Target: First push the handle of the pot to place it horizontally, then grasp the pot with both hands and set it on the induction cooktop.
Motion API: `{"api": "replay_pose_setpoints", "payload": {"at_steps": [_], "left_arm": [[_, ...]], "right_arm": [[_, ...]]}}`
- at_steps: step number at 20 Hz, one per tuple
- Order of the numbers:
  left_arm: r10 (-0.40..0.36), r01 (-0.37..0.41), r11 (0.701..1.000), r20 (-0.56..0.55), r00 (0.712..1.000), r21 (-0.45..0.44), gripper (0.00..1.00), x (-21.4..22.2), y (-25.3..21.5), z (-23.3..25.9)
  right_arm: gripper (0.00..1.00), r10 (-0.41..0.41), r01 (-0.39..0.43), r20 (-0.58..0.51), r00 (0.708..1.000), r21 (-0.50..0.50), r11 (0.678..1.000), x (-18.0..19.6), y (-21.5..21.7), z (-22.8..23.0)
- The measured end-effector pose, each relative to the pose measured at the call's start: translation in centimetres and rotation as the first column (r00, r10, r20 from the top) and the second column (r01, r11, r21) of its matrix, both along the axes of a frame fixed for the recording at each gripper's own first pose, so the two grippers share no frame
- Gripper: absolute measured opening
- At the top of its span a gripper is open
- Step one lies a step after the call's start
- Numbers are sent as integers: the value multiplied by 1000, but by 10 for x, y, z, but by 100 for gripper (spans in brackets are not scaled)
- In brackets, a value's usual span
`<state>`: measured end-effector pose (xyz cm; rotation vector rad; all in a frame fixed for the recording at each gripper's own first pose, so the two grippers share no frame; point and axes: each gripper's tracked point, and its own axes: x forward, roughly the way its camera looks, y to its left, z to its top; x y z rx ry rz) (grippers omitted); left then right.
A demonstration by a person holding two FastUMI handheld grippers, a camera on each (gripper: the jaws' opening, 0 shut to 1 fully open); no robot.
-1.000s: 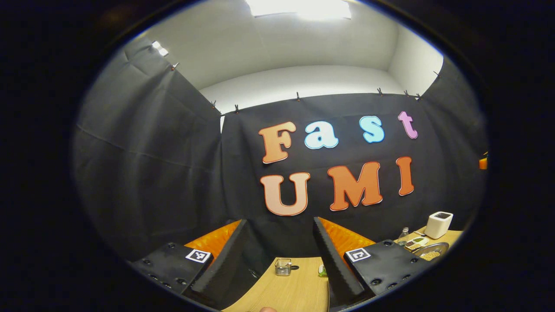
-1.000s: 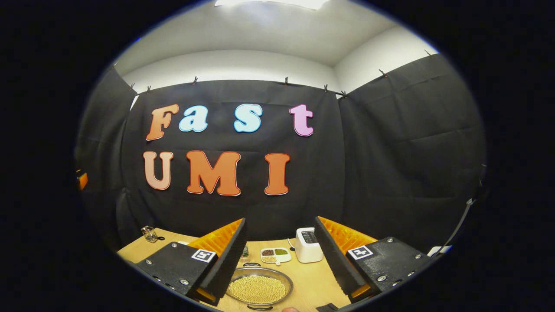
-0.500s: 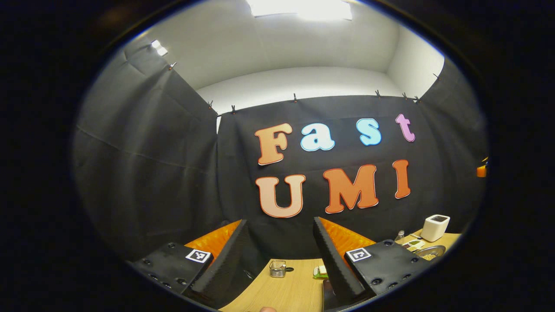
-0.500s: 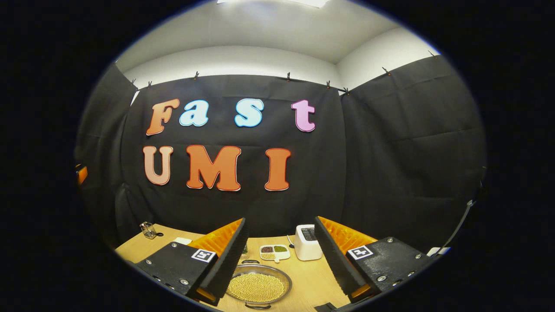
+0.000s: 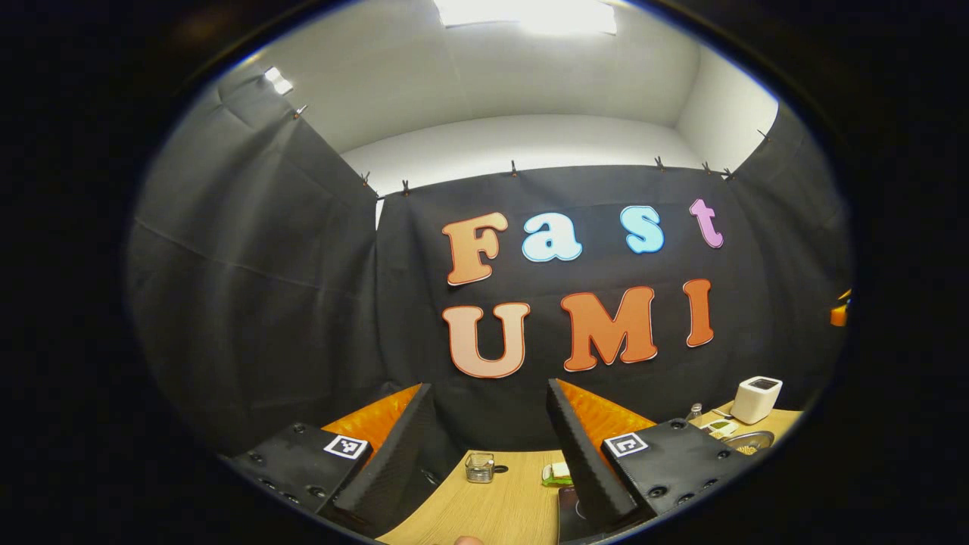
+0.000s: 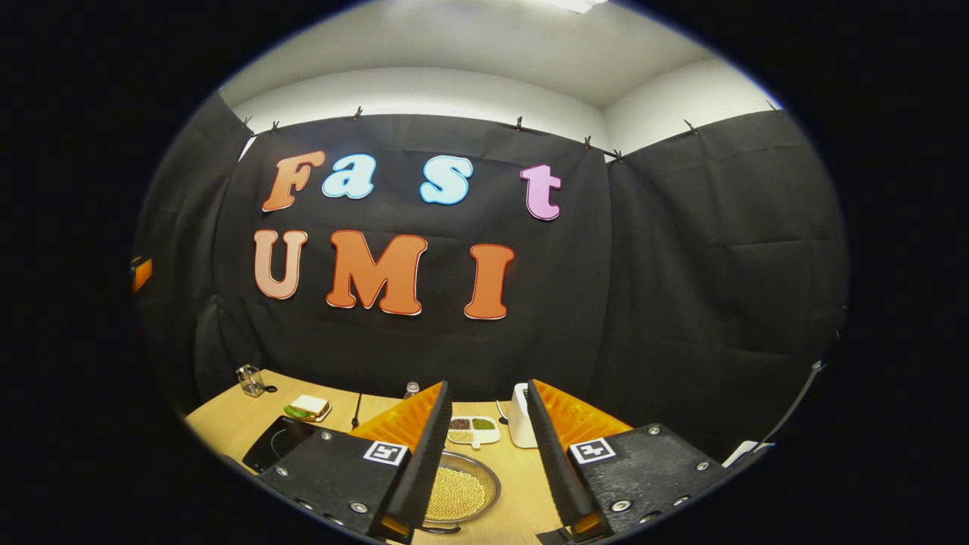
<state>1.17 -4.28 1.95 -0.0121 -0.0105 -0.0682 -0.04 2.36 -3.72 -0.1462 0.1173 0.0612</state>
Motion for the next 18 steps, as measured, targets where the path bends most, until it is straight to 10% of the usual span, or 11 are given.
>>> {"api": "replay_pose_setpoints", "payload": {"at_steps": [8,18], "left_arm": [[-9,9,1000,-1,1000,-16,99,-5,-2,-1],[-17,17,1000,-17,1000,-14,99,-7,-6,-7]], "right_arm": [[21,50,-43,-142,989,52,998,-1,11,-57],[5,41,-22,-371,928,54,998,-18,9,-159]]}}
